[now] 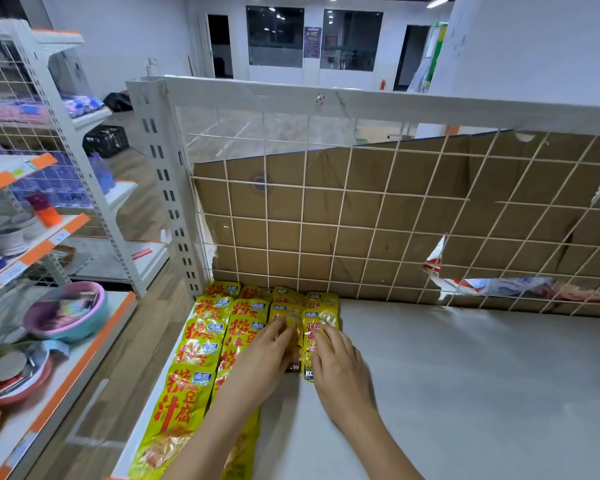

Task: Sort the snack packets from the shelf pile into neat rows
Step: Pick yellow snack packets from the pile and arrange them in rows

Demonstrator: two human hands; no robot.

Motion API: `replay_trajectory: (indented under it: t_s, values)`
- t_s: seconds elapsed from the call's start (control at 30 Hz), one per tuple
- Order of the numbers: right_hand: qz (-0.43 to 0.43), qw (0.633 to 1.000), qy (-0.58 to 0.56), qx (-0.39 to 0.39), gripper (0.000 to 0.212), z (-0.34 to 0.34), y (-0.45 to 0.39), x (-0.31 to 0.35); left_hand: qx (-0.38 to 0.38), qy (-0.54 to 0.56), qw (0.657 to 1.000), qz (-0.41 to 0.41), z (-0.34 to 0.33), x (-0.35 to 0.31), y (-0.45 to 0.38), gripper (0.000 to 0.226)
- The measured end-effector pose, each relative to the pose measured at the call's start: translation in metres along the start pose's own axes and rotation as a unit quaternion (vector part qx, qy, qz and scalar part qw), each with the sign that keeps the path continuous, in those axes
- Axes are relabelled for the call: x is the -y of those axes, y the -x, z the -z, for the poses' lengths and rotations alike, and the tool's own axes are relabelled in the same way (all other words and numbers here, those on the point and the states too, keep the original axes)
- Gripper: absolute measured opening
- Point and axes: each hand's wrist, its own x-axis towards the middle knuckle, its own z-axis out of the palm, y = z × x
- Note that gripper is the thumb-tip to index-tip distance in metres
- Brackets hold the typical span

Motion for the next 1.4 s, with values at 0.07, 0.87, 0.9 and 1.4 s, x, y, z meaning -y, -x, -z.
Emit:
replay_trajectory:
  t_s: [0.07,0.87,0.9,1.4]
  values:
    - [-0.004,1.000,0.011,0.001,0.042,-0.002,-0.001,0.000,0.014,0.002,1.000,0.013,-0.002,0.002,0.000,0.051]
    - [-0.096,0.994,0.049,-0.024,0.039,0.138,0.136,-0.069,-0.129,-0.051,0.979,-0.146,0.009,-0.110,0.047,0.037]
    - [-0.113,0.992,0.056,-0.021,0.039,0.146,0.160,-0.078,-0.132,-0.039,0.977,-0.162,0.000,-0.131,0.058,0.038]
    - [-0.369,0.921,0.119,-0.017,0.036,0.248,0.425,-0.202,0.013,0.010,0.921,-0.389,-0.112,-0.424,0.145,0.039]
